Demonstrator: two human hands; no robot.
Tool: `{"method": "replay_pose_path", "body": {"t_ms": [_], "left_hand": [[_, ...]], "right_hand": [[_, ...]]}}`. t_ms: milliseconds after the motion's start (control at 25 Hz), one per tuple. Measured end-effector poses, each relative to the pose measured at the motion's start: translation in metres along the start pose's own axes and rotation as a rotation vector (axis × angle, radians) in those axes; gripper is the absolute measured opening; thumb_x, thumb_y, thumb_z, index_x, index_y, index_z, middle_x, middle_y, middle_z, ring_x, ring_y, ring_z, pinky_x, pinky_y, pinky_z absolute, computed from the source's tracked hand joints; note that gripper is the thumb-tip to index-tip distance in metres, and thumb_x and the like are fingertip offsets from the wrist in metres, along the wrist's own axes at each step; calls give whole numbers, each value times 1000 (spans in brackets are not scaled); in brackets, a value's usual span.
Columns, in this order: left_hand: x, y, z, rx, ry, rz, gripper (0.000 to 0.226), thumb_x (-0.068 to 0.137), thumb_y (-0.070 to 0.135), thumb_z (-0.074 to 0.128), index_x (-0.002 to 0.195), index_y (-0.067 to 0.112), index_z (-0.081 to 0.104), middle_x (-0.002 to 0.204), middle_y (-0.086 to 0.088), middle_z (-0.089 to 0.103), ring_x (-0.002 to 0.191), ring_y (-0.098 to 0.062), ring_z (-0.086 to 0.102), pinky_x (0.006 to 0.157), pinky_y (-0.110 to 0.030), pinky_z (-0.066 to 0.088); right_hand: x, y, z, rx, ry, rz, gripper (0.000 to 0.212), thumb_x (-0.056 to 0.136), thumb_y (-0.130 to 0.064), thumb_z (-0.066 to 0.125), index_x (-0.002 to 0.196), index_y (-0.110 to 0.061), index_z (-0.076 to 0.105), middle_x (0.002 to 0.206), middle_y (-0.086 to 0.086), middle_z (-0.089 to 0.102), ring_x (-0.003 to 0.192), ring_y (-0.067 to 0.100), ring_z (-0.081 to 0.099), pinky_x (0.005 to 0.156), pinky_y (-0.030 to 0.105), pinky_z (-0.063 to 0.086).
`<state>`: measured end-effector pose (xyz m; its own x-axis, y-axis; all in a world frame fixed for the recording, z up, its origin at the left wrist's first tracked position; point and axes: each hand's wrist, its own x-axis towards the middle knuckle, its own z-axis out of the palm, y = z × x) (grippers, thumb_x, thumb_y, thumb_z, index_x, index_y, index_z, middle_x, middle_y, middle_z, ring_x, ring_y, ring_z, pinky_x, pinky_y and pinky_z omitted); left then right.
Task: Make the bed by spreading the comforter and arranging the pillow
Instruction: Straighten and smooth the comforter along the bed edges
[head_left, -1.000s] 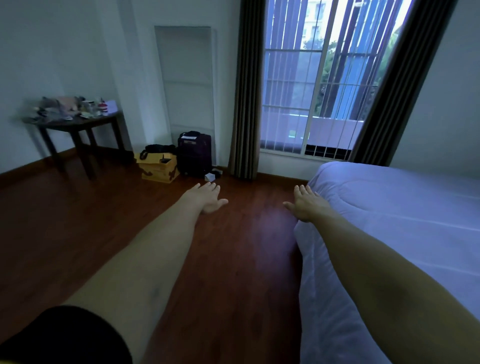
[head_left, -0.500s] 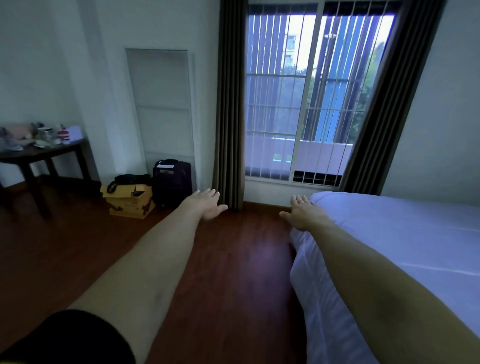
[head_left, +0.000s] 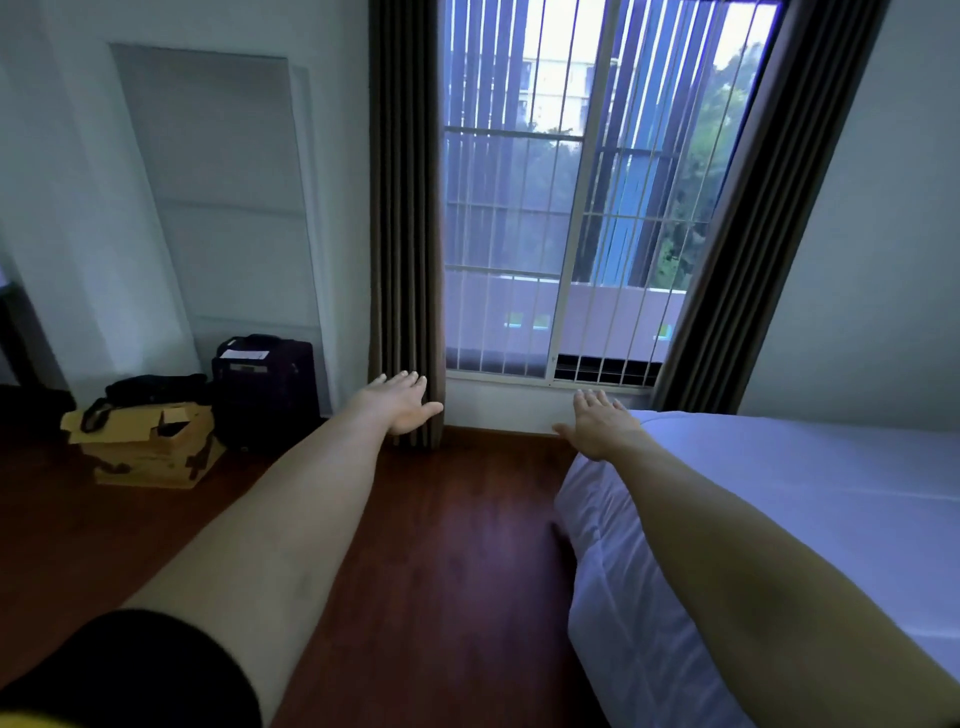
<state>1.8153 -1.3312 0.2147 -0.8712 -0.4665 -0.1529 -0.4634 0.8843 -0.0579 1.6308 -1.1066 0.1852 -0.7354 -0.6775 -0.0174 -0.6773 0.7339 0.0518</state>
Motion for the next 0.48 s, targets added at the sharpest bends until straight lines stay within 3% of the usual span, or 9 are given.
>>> {"method": "replay_pose_path", "body": {"t_ms": [480], "left_hand": [[348,-11,-40,51,-16,126,69,101,51,16,154,9,1,162,-5,-3,150,-17,-3,121,-40,0]], "right_hand": [[284,88,30,25,-36,173,76,99,-55,28,153,-5,9,162,9,7,150,23,3,121,41,10]]}}
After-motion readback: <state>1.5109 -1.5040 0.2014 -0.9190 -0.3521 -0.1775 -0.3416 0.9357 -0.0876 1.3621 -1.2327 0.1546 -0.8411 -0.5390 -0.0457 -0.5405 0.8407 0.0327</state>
